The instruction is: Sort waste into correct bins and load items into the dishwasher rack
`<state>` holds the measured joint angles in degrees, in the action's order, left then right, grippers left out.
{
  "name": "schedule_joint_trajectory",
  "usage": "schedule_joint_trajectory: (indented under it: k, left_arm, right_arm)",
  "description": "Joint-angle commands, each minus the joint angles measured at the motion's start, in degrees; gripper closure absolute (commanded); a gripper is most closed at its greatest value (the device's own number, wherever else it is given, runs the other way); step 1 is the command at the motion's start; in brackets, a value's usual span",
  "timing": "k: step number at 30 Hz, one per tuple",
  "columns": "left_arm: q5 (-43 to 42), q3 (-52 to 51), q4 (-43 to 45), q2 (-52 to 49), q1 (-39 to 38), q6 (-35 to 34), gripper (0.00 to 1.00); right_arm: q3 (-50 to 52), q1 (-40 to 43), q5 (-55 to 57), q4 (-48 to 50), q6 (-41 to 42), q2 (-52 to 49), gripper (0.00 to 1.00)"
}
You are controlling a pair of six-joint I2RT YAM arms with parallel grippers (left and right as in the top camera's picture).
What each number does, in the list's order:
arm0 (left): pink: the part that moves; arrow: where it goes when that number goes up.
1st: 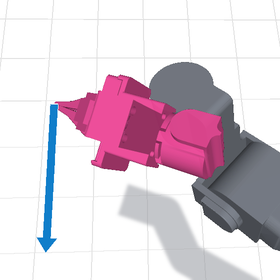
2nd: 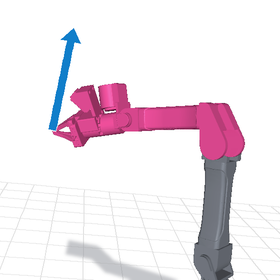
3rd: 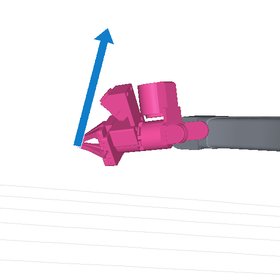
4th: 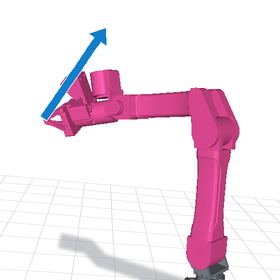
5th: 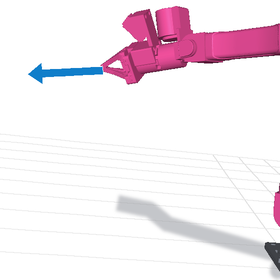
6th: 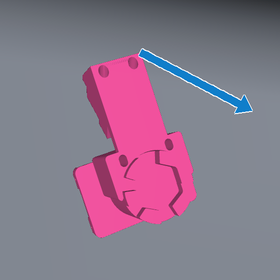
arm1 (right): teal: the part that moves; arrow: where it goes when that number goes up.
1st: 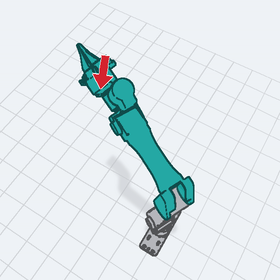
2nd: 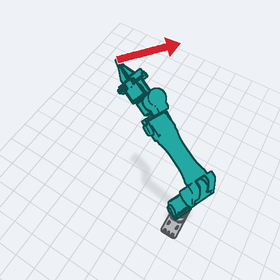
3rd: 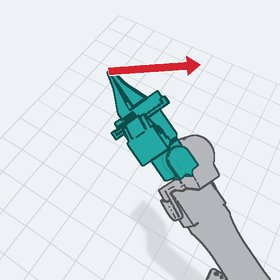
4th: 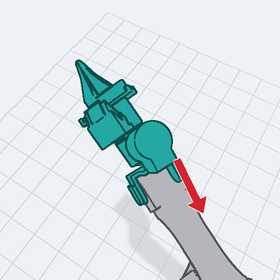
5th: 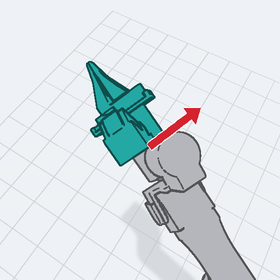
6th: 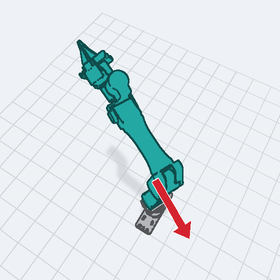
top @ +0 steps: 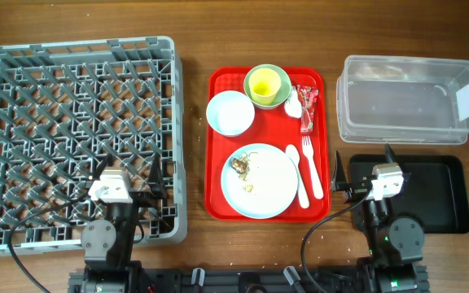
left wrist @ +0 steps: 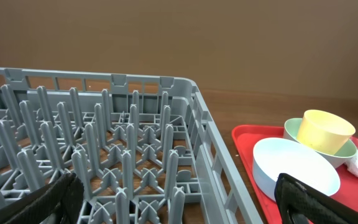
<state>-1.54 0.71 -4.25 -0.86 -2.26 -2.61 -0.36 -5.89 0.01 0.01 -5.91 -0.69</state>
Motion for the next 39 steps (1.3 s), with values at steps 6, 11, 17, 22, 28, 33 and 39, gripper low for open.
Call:
schedule_joint_trajectory:
  k: [6, 11, 17, 22, 28, 33, 39]
  left_arm:
    - [-0.1, -0.4, -0.1, -0.1, -0.2, 0.7, 0.0]
    - [-0.1, -0.4, -0.1, -0.1, -0.2, 0.7, 0.0]
    - [-0.1, -0.4, -0.1, -0.1, -0.2, 0.7, 0.0]
    - [2.2, -0.4, 4.7, -0.1, -0.2, 3.4, 0.0]
    - [-35.4, -0.4, 33.2, -0.1, -0.2, -15.3, 0.0]
    - [-26.1, 11.4, 28.6, -3.1, -0.2, -20.1, 0.0]
    - [-29.5, 68.0, -35.7, -43.5, -0.2, -5.2, 0.0]
  right_arm:
    - [0.1, 0.0, -0.6, 0.3, -0.5, -0.2, 0.0]
    - [0.1, 0.0, -0.6, 0.3, -0.5, -0.2, 0.0]
    - [0.1, 0.0, -0.6, 0.3, -0.5, -0.2, 0.0]
    - [0.1, 0.0, -0.6, 0.3, -0.5, -0.2, 0.0]
    - [0.1, 0.0, -0.6, 0.3, -0.5, -0.2, 0.0]
    - [0.1, 0.0, -0.6, 0.3, -0.5, -0.2, 0.0]
    - [0.1, 0.0, -0.6, 0.3, -0.5, -0.2, 0.0]
